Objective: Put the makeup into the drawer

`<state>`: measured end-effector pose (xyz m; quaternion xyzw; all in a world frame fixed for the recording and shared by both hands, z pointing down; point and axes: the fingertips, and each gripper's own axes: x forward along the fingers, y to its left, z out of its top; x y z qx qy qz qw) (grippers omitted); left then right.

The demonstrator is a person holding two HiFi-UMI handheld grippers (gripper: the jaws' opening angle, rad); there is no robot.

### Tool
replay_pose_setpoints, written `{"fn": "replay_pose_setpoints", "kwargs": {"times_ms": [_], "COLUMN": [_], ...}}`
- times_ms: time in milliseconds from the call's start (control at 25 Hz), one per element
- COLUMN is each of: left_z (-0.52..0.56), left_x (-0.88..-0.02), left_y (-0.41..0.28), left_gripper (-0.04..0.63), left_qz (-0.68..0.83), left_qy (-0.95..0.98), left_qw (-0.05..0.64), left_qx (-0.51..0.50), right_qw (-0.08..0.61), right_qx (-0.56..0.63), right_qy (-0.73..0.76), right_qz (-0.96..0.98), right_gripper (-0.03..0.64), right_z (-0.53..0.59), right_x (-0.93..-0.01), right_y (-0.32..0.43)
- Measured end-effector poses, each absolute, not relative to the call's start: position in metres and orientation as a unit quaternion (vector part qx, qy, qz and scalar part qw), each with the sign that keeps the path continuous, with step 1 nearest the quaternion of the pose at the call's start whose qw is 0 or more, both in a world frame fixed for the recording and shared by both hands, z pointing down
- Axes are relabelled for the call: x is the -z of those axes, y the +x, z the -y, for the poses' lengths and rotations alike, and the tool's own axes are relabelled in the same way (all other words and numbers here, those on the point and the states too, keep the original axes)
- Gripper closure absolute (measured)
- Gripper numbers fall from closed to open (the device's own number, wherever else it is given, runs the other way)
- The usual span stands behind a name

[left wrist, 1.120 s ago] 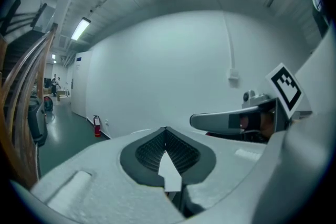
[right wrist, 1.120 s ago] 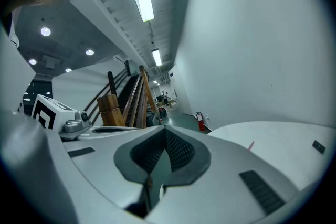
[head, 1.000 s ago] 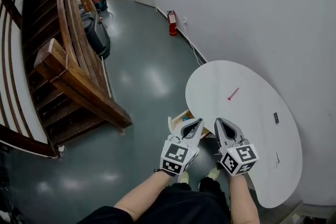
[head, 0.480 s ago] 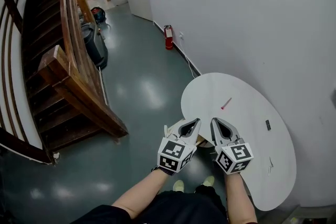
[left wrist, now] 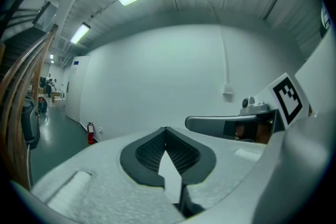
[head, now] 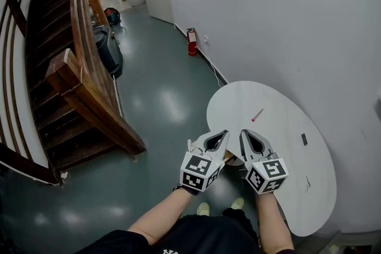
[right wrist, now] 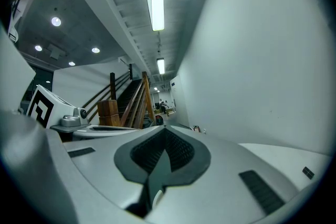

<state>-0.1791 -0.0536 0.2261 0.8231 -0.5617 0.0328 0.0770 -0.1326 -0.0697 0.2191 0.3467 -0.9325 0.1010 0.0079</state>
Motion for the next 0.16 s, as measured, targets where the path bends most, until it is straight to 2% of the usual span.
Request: {"fn": "replay_pose_setpoints", "kwargs": {"times_ms": [160], "left_z": [0.0539], "left_x": [-0.224], "left_y": [-0.1784], "left_gripper": [0.586], "left_qz": [0.559], "left_qy": [0.825], "left_qw": [0.074], "left_qx": [-0.031], "right_qw": [0.006], "right_qx": [-0.097], "right_qy": [0.348], "right_qz": [0.932], "right_gripper": [0.604], "right_z": [0.0689], "right_x": [-0.2158], "right_y": [-0.1328]}}
